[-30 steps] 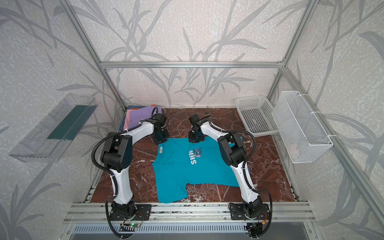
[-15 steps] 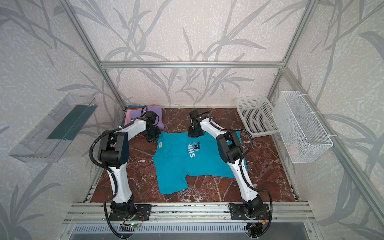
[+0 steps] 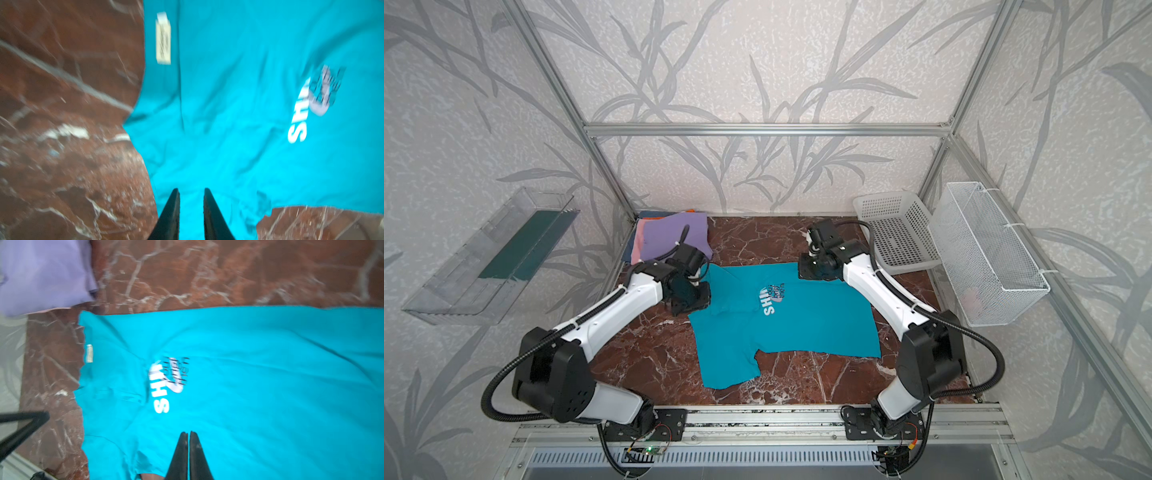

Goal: Fold and stack the t-shirts

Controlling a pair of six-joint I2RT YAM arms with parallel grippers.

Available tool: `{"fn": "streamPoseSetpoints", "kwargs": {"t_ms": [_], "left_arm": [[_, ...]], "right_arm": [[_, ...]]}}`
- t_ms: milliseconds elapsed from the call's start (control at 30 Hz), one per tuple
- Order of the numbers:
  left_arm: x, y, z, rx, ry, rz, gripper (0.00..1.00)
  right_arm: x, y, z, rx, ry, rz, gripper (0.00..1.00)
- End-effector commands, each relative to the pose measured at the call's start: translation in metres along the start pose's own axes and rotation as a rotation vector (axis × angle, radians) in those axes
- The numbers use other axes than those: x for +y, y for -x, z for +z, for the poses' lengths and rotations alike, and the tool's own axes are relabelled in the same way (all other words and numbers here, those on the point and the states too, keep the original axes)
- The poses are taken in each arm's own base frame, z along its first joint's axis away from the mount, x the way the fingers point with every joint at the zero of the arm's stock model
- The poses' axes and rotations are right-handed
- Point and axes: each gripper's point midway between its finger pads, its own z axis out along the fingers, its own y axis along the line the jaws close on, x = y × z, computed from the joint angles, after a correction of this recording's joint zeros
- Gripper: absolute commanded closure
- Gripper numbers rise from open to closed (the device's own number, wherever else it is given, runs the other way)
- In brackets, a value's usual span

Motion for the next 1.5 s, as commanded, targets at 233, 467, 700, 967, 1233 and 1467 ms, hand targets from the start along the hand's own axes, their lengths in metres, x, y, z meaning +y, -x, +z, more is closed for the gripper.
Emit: {"fn": "streamPoseSetpoints", "kwargs": {"t_ms": [233, 467, 700, 967, 1233, 1467], "left_arm": [[-0.002, -0.104, 0.001, 0.342, 0.015, 0.094, 0.49], [0.019, -0.159, 0.013, 0.495, 0.094, 0.116, 0.35], [0.013, -0.169, 0.027, 0.497, 0.041, 0.033, 0.32], [0.008, -0.172, 0.048, 0.522, 0.026, 0.003, 0.32], [0.019, -0.179, 0.064, 0.538, 0.073, 0.001, 0.41], [0.015, -0.172, 0.072, 0.536, 0.091, -0.013, 0.96]], "right_arm": [[-0.165, -0.119, -0.015, 0.152, -0.347, 0.451, 0.69], [-0.199, -0.14, -0.02, 0.162, -0.411, 0.592, 0.37], [-0.21, -0.156, -0.005, 0.2, -0.414, 0.617, 0.39], [-0.214, -0.166, 0.012, 0.234, -0.396, 0.648, 0.57], [-0.214, -0.166, 0.027, 0.235, -0.359, 0.691, 0.66], [-0.212, -0.166, 0.031, 0.246, -0.337, 0.685, 0.97]]}}
